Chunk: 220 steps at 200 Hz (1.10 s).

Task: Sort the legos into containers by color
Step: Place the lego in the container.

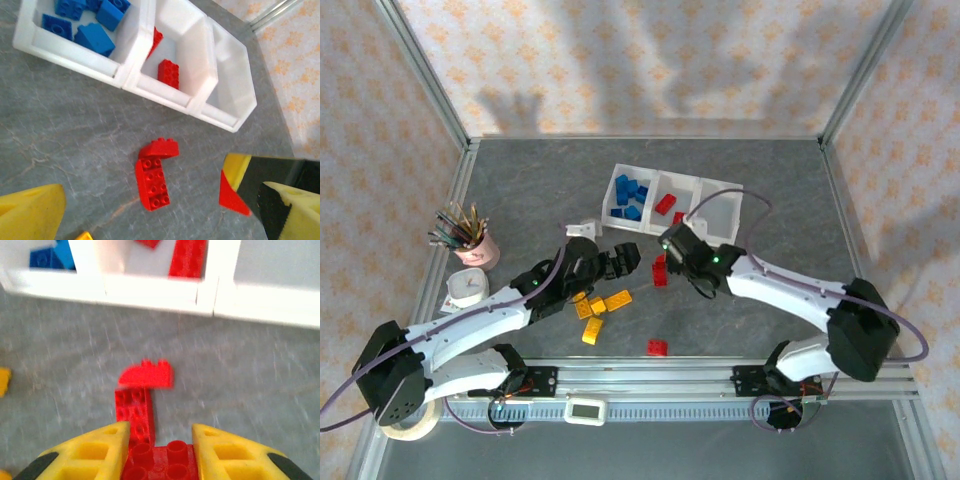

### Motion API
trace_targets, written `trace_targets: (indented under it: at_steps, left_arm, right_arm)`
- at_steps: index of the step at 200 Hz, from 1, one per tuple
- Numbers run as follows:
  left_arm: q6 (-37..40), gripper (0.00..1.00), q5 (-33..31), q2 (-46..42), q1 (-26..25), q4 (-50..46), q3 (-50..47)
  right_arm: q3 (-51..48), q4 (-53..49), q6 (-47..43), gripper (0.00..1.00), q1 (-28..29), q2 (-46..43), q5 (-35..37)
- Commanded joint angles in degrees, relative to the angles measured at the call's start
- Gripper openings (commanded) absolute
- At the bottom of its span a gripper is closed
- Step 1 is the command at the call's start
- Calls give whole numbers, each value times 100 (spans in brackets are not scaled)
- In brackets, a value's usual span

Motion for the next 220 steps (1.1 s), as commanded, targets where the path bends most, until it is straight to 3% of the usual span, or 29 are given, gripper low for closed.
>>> trace_targets:
  at_steps: [1, 63, 104, 147, 184, 220]
  left_arm:
    - [267, 99, 69, 71, 290, -153, 218]
    - [507, 99, 10, 79, 734, -300, 444]
    - [498, 99, 44, 180, 802, -259, 503]
    - [524, 99, 37, 239, 831, -271, 580]
    - [532, 99, 28, 226, 837, -276, 599]
    - [533, 99, 70, 213, 840, -321, 656]
  right_arm:
    - [492, 383, -630, 26, -328, 410, 358]
    - [1857, 552, -1293, 26, -1049, 1804, 717]
    - [2793, 645, -1558, 27, -1332, 2696, 414]
    - [3749, 409, -1722, 40, -1456, 3575, 489]
    - [3799, 402, -1806, 57, -1454, 3421, 433]
    - [3302, 487, -1838, 62, -1390, 2731, 102]
